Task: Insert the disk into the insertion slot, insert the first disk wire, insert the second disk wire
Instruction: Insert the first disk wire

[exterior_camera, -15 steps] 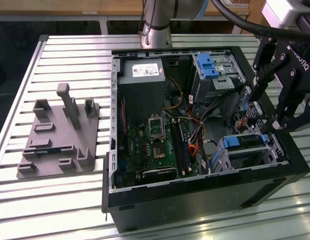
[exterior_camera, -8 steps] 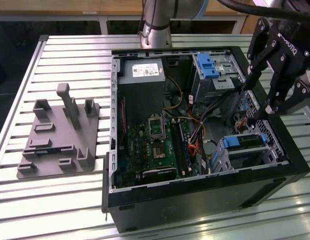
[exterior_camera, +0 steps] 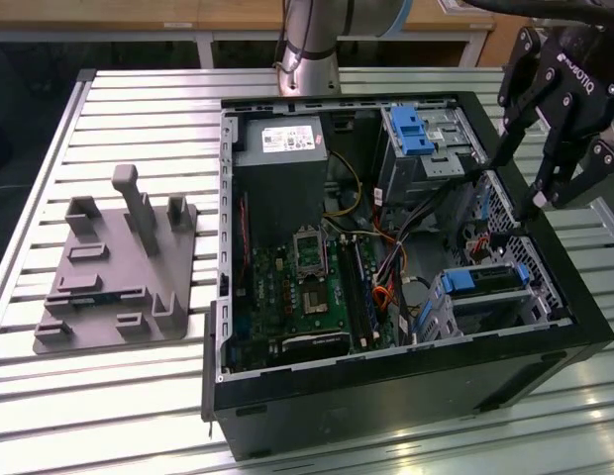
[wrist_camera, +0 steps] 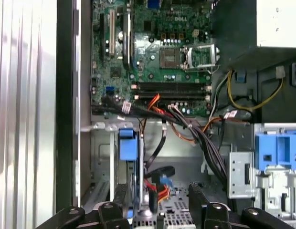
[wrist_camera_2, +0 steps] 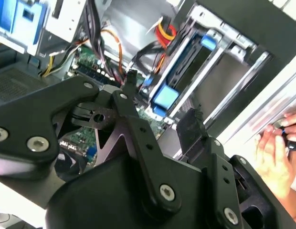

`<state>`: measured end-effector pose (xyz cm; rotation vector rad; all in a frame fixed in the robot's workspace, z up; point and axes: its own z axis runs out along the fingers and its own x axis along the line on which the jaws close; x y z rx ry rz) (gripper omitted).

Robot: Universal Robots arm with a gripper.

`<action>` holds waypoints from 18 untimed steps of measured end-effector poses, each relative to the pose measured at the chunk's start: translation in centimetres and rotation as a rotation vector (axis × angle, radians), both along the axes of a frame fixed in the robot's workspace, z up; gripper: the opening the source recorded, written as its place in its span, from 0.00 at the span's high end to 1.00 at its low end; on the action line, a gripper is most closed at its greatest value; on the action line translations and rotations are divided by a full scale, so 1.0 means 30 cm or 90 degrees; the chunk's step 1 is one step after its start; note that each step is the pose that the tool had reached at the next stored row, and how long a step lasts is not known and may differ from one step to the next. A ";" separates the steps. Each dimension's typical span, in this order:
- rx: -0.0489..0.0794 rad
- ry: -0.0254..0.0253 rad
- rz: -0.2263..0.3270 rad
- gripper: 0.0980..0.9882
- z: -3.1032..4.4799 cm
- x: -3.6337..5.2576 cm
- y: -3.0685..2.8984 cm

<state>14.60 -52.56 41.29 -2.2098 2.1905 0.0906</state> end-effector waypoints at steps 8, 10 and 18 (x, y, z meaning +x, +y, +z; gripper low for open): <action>-0.034 0.0022 -0.021 0.42 -0.004 0.034 0.000; -0.048 0.0022 -0.030 0.42 -0.004 0.035 0.000; -0.080 0.0015 -0.032 0.42 -0.026 0.050 0.072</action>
